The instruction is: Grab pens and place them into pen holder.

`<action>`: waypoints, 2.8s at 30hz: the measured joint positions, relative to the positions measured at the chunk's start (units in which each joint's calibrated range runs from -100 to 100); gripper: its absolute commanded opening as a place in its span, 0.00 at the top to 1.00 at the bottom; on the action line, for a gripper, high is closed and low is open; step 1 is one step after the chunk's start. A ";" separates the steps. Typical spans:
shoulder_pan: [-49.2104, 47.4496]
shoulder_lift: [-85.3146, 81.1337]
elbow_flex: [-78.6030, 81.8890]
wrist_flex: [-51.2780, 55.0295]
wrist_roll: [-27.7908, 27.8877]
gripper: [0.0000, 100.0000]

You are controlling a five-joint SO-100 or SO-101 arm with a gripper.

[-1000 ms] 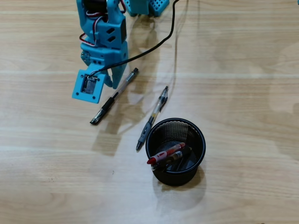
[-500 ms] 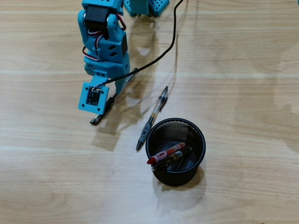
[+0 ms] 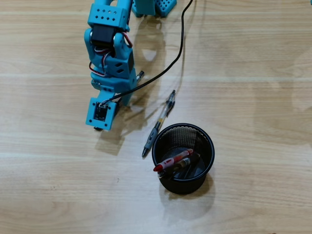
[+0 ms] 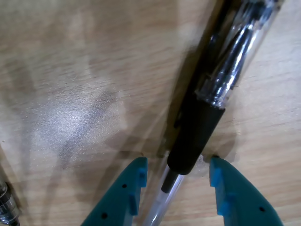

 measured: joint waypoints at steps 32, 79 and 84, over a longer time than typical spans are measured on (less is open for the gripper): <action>1.80 -13.06 -1.33 0.00 1.51 0.98; -17.23 -45.89 32.22 -81.49 1.51 0.98; -20.21 -37.66 31.60 -88.84 1.51 0.98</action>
